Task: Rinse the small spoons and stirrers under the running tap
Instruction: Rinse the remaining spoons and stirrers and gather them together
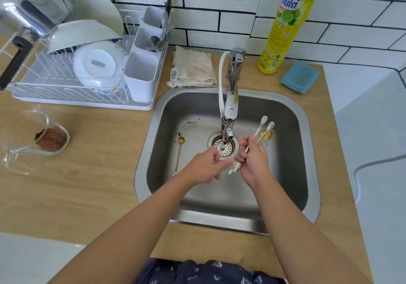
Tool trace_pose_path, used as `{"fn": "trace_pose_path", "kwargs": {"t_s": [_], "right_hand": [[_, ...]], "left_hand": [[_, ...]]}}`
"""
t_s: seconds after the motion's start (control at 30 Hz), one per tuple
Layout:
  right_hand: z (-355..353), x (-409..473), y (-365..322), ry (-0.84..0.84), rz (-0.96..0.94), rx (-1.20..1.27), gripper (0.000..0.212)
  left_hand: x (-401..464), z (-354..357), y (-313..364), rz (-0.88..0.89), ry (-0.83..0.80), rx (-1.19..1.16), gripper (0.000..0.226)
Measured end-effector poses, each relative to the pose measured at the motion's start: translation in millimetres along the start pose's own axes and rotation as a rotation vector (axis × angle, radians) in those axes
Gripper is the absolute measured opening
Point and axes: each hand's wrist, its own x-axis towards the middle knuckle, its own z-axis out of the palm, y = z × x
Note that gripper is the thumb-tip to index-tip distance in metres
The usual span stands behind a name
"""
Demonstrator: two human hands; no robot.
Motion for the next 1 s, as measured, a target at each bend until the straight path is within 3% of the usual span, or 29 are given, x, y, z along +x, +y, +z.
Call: {"fn": "trace_pose_path", "kwargs": {"t_s": [0.13,0.27,0.47,0.57,0.7,0.8,0.9,1.0], "right_hand": [[-13,-1,-6,-0.011,0.081,0.090,0.027],[-17,-4,-1,-0.041,0.160,0.067,0.026],[-19,-2,1,-0.055,0.189,0.085,0.030],[-17,-2,2,-0.039,0.168,0.016,0.024],[-9,2,10,0.074,0.083,-0.204,0.019],[-1,4,16,0.145,0.061,-0.345,0.029],[9,6,20,0.073,0.064,-0.457,0.010],[20,8,23,-0.002,0.026,-0.545,0.018]], "left_hand": [[29,-34,-44,-0.114,0.311,0.411,0.022],[40,-42,-69,-0.216,0.283,0.670,0.035],[33,-29,-70,-0.283,0.232,0.636,0.025],[35,-27,-63,-0.270,0.182,0.493,0.023],[25,-13,-37,-0.272,0.137,-0.186,0.011],[15,-3,-19,-0.227,0.100,-0.512,0.007],[7,0,-11,-0.205,0.076,-0.633,0.005],[1,0,-8,-0.193,0.081,-0.656,0.004]]}}
